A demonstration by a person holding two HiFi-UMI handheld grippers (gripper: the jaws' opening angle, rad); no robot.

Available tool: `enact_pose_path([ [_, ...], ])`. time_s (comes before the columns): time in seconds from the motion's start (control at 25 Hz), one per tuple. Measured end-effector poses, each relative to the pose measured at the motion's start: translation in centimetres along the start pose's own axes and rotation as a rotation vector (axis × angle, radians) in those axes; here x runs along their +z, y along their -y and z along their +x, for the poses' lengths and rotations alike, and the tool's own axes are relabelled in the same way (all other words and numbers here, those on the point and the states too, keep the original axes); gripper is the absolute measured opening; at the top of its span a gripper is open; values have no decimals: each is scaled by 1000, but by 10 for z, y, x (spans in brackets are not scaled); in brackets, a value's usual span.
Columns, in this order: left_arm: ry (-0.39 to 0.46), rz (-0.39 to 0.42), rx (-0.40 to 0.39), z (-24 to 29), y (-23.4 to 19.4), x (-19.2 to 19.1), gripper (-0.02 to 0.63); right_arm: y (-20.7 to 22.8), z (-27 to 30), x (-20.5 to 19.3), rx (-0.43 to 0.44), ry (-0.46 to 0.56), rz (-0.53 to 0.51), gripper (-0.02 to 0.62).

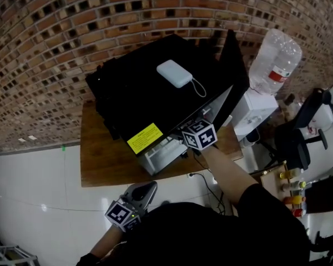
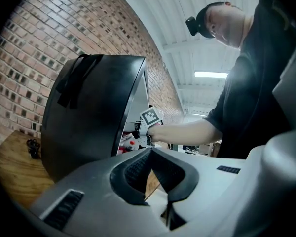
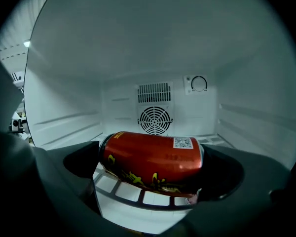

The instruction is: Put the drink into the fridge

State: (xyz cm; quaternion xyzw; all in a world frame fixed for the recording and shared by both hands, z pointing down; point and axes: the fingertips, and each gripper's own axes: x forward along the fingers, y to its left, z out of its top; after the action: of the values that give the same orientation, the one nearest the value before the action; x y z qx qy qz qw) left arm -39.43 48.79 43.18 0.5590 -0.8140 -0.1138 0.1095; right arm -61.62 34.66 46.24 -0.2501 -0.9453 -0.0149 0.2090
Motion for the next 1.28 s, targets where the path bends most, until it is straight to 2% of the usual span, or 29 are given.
enact_pose_path([
  [0.28, -7, -3, -9, 4, 8, -1, -6, 8, 1, 1, -47, -6, -50, 611],
  [0.84, -3, -18, -13, -1, 14, -2, -6, 7, -5, 22, -35, 53, -56, 612],
  [1.0, 1, -16, -26, 3, 18, 0, -6, 1, -26, 21, -5, 86, -32, 612],
  [1.16, 3, -14, -51, 14, 31, 2, -6, -4, -77, 22, 59, 153, -23, 607],
  [1.24, 3, -11, -65, 24, 40, 1, -6, -2, -108, 21, 81, 184, -11, 524],
  [1.28, 5, -11, -73, 30, 46, 1, -6, 1, -126, 19, 88, 201, 1, 446],
])
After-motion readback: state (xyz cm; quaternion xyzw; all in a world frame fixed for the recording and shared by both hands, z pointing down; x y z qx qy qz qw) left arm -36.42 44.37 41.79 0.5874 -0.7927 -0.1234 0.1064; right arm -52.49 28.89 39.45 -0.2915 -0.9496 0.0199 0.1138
